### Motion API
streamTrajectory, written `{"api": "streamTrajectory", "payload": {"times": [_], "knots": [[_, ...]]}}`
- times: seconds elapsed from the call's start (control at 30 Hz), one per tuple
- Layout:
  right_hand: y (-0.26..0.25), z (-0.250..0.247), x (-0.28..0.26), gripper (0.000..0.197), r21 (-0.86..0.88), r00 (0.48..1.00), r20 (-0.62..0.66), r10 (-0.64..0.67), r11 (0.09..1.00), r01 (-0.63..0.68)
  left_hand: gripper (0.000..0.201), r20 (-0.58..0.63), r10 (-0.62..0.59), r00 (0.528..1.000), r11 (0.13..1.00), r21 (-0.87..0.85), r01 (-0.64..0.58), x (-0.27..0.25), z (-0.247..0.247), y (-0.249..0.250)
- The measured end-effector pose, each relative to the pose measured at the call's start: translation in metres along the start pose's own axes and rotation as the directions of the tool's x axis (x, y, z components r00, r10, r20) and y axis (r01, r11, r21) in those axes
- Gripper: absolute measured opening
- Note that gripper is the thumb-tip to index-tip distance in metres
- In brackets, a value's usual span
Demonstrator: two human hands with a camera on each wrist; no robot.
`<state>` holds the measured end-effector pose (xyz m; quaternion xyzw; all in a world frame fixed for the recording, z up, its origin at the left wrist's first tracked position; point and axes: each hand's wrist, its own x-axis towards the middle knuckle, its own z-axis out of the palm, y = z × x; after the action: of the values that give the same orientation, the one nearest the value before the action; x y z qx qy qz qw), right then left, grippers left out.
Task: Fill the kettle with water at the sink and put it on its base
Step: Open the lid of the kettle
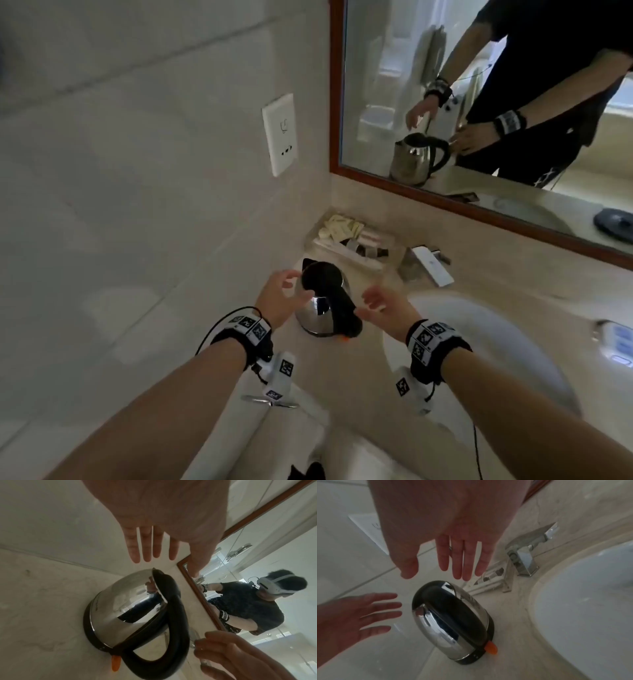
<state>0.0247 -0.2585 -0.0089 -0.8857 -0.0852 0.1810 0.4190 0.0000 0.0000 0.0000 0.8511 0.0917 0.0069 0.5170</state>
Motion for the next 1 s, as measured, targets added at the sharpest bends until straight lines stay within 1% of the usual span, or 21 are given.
{"api": "streamTrajectory", "payload": {"times": [0.07,0.13,0.2,0.33,0.4,0.5,0.6,0.77,0.8,0.87,0.93,1.0], "knots": [[0.000,0.009,0.015,0.038,-0.022,0.997,0.030,0.069,0.997,-0.069,0.045,0.004,-0.006,1.000,1.000,-0.009,0.006,0.017,0.003,-0.007],[-0.002,0.018,0.023,0.040,-0.016,0.992,0.072,0.103,0.995,-0.102,0.053,0.051,-0.014,0.999,1.000,-0.002,0.014,0.026,0.008,-0.016],[-0.002,0.026,0.033,0.042,0.020,0.989,0.080,0.121,0.992,-0.123,0.061,0.081,-0.012,0.997,1.000,0.010,0.011,0.035,0.013,-0.024],[-0.007,0.035,0.043,0.037,0.075,0.982,0.059,0.178,0.980,-0.182,0.071,0.130,0.075,0.989,0.997,-0.014,-0.073,0.042,0.022,-0.037],[-0.006,0.037,0.046,0.041,0.099,0.980,0.047,0.193,0.975,-0.197,0.074,0.136,0.111,0.984,0.993,0.018,-0.115,0.046,0.025,-0.042],[-0.003,0.040,0.048,0.051,0.129,0.976,0.037,0.215,0.967,-0.218,0.073,0.145,0.109,0.983,0.992,0.050,-0.117,0.049,0.026,-0.048],[0.000,0.042,0.047,0.052,0.143,0.973,0.028,0.230,0.962,-0.232,0.068,0.153,0.106,0.982,0.993,0.037,-0.113,0.049,0.027,-0.048],[-0.004,0.041,0.042,0.030,0.142,0.973,0.044,0.228,0.962,-0.232,0.064,0.145,0.104,0.984,0.994,0.014,-0.107,0.046,0.028,-0.047],[-0.006,0.041,0.041,0.028,0.138,0.972,0.048,0.229,0.963,-0.234,0.063,0.142,0.111,0.984,0.993,0.010,-0.113,0.046,0.028,-0.047],[-0.012,0.040,0.039,0.033,0.127,0.968,0.056,0.243,0.960,-0.249,0.062,0.135,0.125,0.983,0.992,0.014,-0.128,0.045,0.028,-0.044],[-0.023,0.038,0.039,0.046,0.170,0.958,0.071,0.278,0.943,-0.286,0.063,0.122,0.149,0.981,0.988,0.029,-0.154,0.044,0.028,-0.041],[-0.036,0.036,0.043,0.061,0.242,0.938,0.082,0.336,0.907,-0.346,0.063,0.116,0.190,0.975,0.979,0.047,-0.197,0.043,0.027,-0.037]]}}
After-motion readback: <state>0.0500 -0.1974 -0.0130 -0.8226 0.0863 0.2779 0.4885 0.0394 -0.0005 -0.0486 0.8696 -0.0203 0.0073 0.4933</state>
